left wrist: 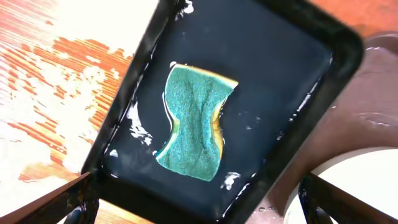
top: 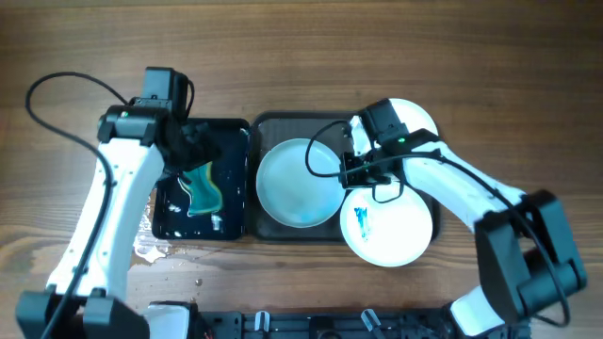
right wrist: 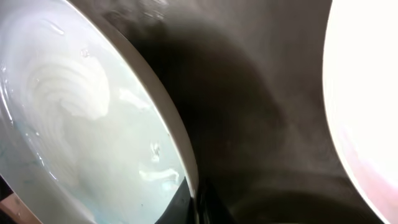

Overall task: Clean dirty plates on tray and stack at the side
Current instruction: 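Drop the sponge back into the black tray with the left gripper, then lift the cleaned plate with the right gripper and swing it left, then carry the plate to the right side and set it down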

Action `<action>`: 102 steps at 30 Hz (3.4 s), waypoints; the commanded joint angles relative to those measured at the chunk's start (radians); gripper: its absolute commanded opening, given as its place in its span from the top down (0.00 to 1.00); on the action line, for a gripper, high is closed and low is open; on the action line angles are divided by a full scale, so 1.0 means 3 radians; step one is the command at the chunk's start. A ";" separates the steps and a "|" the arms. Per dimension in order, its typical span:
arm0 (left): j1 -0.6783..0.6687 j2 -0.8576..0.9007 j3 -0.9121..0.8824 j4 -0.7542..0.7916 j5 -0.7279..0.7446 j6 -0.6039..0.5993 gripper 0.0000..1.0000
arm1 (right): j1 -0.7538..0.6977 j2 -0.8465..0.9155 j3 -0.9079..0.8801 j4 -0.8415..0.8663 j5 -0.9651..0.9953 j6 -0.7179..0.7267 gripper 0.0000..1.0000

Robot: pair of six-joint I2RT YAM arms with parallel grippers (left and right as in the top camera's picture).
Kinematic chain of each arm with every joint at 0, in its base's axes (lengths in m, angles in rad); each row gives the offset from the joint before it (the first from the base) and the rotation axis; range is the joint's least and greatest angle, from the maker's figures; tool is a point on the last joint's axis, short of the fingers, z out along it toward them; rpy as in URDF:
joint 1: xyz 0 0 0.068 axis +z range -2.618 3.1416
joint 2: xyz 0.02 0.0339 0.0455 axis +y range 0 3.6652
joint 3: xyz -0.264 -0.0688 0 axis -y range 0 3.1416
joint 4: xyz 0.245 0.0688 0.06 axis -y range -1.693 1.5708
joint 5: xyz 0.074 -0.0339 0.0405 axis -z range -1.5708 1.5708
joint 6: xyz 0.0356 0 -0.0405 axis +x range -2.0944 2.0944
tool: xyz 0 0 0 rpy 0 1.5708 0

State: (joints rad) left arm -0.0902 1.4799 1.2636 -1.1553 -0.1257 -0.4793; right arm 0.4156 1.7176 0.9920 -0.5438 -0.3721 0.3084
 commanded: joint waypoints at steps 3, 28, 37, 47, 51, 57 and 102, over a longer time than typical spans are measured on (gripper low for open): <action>0.0084 -0.0150 0.0041 -0.0017 0.0027 0.0104 0.00 | -0.0008 -0.0454 0.0146 -0.0123 0.0206 -0.0219 0.96; 0.0807 -0.0149 0.0187 -0.0112 0.0468 0.0277 0.00 | 0.0708 0.0786 0.2778 -0.2266 0.1020 -0.0257 0.95; 0.1773 -0.0149 0.0187 -0.0029 0.0785 0.0276 0.00 | 0.1349 0.1071 0.2993 -0.1713 0.1587 -0.0126 0.95; 0.2238 -0.0145 0.0187 0.0041 0.0978 0.0264 0.00 | 0.1691 0.1069 0.3258 -0.1424 0.2647 -0.0262 0.96; 0.2238 -0.0145 0.0187 0.0052 0.0977 0.0264 0.00 | 0.2027 0.1069 0.3258 -0.1189 0.3499 -0.0647 0.96; 0.2238 -0.0145 0.0187 0.0065 0.0978 0.0263 0.00 | 0.2305 0.1069 0.3258 -0.1026 0.4334 -0.1081 0.96; 0.2024 -0.0084 0.0137 0.0036 0.1129 0.0271 0.00 | 0.0687 0.0763 0.3254 -0.1770 0.1325 0.0542 0.96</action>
State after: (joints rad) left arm 0.5613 1.4490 1.3003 -1.1446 0.1898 -0.4080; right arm 0.7860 2.0361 1.9572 -1.0405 0.1867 0.3943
